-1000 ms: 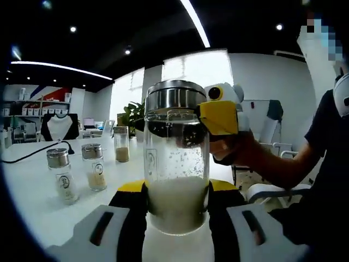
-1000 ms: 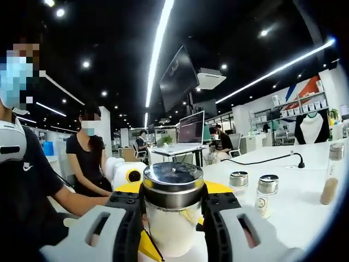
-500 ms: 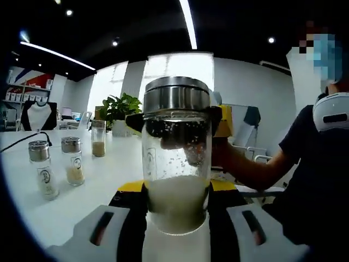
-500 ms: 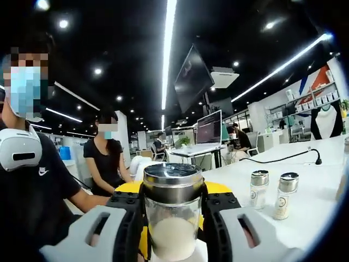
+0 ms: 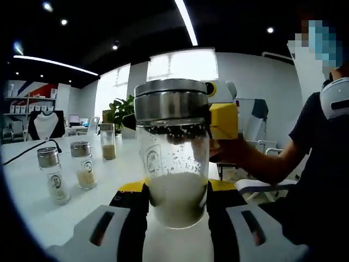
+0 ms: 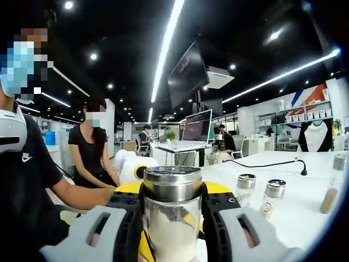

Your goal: Rotate the seasoning bottle until the label or dispensing opening points toward the visible target arrow and the bottle remains upright within the marked orientation range

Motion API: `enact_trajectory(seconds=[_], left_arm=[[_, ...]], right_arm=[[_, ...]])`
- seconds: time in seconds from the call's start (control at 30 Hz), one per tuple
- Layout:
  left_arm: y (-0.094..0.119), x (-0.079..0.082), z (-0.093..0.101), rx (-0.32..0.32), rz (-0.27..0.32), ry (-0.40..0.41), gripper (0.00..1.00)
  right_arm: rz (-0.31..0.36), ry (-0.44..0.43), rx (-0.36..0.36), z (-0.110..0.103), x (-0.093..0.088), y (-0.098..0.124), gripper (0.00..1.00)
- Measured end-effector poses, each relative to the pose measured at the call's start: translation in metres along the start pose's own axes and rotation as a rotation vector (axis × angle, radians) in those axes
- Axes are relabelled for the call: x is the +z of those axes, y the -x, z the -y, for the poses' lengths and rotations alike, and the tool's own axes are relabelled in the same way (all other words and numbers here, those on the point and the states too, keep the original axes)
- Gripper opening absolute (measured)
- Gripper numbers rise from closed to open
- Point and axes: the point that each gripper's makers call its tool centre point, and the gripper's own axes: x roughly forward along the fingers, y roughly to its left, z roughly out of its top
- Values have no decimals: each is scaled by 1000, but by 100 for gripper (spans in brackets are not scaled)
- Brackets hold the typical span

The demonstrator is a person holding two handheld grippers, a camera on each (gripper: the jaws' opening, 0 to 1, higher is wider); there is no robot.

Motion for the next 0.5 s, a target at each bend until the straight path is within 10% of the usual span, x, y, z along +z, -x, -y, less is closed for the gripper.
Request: enact_trajectory(seconds=[0.5], left_arm=[[-8,8,-29,285,46,-94,44]], right_arm=[[73,-6,-304,47,6,5,39]])
